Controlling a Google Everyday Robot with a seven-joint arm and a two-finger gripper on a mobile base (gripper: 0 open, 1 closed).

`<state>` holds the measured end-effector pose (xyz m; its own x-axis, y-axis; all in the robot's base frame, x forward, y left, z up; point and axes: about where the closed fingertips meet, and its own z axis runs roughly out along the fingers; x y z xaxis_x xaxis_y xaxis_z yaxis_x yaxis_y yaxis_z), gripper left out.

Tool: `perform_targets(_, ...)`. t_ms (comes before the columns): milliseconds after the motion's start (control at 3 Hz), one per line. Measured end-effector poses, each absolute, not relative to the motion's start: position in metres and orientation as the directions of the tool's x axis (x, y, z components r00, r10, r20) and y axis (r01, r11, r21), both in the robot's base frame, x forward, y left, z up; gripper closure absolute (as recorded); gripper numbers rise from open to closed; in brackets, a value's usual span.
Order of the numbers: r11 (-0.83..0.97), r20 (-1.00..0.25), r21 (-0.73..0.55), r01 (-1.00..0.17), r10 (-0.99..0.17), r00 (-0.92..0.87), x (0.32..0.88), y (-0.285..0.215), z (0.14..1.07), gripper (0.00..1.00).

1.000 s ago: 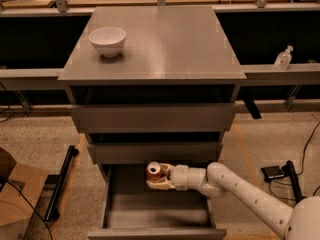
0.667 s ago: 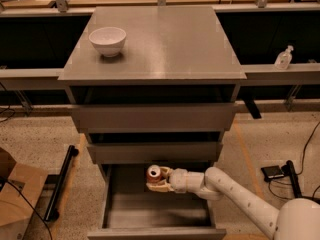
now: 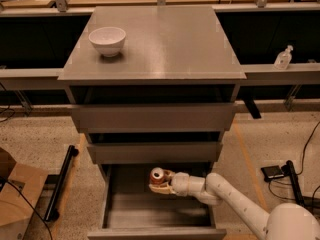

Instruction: Place coke can into bottom drawer

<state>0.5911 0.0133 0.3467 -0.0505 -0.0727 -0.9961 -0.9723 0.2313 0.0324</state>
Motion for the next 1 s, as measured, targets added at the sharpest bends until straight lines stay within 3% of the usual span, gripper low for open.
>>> perform_targets(1000, 0.291, -0.988, 0.058, -0.955, -0.117, -0.096, 0.607, 0.036, 0.304, 1.0)
